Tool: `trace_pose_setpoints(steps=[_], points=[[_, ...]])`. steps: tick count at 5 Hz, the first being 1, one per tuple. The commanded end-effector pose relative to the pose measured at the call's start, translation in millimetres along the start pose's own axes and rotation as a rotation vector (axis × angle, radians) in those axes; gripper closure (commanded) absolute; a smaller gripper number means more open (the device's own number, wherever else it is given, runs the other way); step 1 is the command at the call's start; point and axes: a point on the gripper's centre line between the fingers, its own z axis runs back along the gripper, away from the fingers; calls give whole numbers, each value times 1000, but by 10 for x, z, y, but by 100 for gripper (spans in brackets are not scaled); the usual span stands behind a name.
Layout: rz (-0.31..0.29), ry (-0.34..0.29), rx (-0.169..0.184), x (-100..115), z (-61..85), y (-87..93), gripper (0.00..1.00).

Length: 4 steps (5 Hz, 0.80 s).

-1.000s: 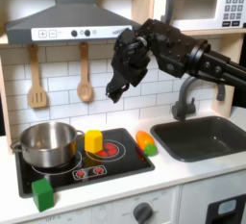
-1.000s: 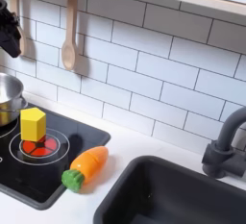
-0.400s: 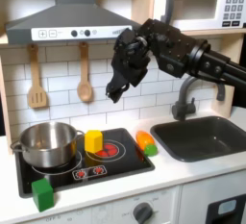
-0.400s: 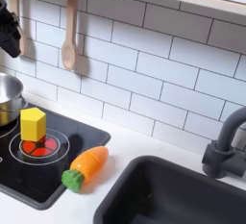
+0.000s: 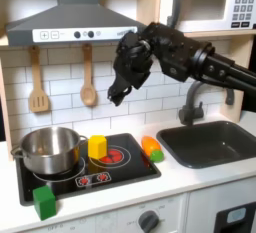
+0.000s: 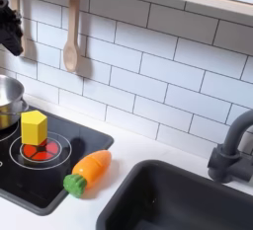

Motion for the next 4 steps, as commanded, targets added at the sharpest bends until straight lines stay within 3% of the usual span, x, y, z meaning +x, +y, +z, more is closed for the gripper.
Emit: trace_pose_setpoints(steps=[1, 2, 3, 4], points=[[27, -107, -41, 311, -239, -48, 0], [40, -163, -48, 456, -277, -111, 0], [42, -217, -56, 554, -209, -170, 76], [50, -226, -87, 572, -122, -174, 100]])
